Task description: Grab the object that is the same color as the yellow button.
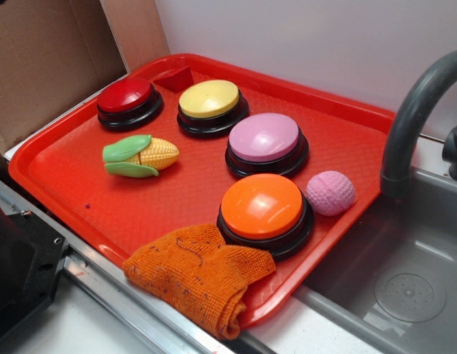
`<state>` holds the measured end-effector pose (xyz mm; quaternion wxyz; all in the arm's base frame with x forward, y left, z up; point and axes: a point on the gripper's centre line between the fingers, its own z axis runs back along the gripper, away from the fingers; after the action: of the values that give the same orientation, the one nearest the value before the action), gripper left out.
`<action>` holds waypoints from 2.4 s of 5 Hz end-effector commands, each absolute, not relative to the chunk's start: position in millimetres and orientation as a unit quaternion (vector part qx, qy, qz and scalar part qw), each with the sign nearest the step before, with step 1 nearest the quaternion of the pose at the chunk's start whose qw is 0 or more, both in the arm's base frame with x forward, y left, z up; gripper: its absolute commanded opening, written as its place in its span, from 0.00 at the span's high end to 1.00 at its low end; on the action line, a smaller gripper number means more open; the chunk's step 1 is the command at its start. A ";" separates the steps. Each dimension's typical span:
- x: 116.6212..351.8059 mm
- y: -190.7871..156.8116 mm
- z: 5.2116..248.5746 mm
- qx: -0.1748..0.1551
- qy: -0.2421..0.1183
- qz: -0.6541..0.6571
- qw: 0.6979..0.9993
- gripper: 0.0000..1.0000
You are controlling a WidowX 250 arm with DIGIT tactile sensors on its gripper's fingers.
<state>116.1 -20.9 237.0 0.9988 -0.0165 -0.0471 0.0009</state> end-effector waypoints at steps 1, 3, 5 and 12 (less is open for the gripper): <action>116.1 -20.9 237.0 -0.016 -0.047 0.001 0.999 0.00; 149.7 -25.8 231.4 -0.020 -0.048 0.049 0.997 0.00; 202.5 -27.9 181.5 0.008 -0.012 0.042 0.999 0.00; 217.4 3.1 29.2 0.049 0.141 -0.141 0.979 0.00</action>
<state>212.6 6.9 23.1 0.9769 0.0503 0.1646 -0.1267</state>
